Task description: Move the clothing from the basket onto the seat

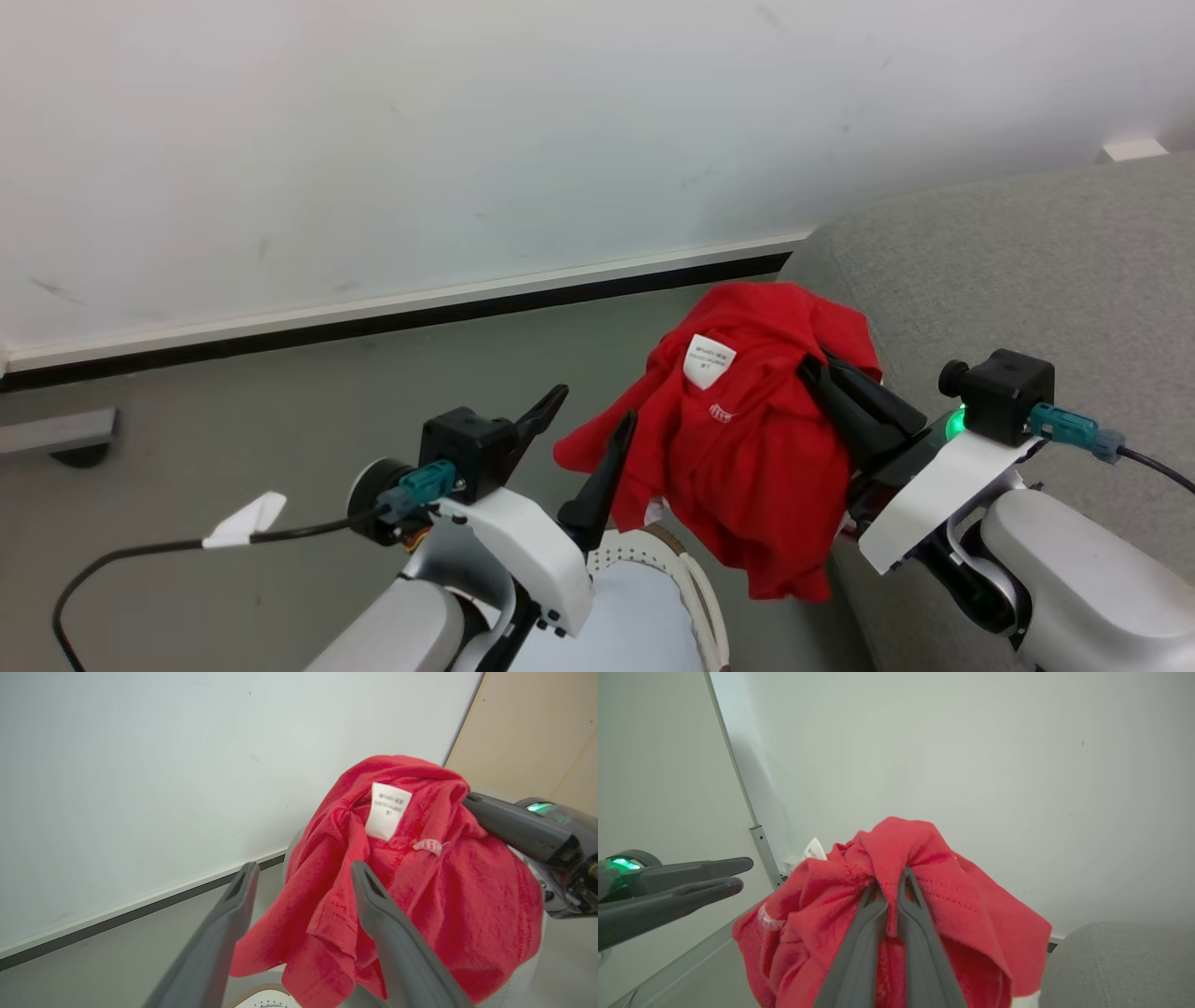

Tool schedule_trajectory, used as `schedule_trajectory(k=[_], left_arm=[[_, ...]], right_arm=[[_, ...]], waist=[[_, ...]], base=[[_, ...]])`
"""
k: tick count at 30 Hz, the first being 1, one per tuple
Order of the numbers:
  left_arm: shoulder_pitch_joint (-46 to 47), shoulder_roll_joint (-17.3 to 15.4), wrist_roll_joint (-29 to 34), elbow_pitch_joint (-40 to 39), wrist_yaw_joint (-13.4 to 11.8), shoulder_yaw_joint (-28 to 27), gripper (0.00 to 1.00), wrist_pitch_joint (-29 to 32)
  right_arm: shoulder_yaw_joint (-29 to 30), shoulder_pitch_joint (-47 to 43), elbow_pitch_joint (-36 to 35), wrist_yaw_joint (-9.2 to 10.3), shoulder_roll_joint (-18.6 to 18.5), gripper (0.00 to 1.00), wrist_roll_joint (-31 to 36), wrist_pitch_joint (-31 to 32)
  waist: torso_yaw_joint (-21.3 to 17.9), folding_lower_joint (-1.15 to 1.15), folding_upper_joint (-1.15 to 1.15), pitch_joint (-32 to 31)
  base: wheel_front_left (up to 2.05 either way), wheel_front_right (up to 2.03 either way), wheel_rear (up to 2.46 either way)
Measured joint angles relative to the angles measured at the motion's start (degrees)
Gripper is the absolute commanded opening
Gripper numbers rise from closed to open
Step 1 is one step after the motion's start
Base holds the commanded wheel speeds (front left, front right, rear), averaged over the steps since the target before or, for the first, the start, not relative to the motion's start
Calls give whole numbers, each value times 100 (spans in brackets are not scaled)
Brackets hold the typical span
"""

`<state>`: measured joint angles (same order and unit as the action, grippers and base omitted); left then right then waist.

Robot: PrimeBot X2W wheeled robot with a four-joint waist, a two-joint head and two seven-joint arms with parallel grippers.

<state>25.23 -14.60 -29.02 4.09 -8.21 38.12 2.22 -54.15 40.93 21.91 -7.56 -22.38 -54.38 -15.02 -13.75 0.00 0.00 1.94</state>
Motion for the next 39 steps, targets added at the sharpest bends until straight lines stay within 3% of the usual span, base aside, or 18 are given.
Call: schedule_trajectory(k=[21,30,39], left_arm=[[-13,9,-24,-222,-42,180,100,70],[20,0,32,-354,-68,288,100,131],[556,-19,256,-659,7,377,100,374]], right_arm=[[833,-168,-130,1,-514,0,147,-1],[1227,-274,-233,0,-653,0,247,-1],[2228,-36,-235,0,-775,0,448,0]], waist=[[-936,0,0,102],[-959,0,0,292],[-796,0,0,971]], base=[[0,0,0],[0,0,0],[0,0,0]])
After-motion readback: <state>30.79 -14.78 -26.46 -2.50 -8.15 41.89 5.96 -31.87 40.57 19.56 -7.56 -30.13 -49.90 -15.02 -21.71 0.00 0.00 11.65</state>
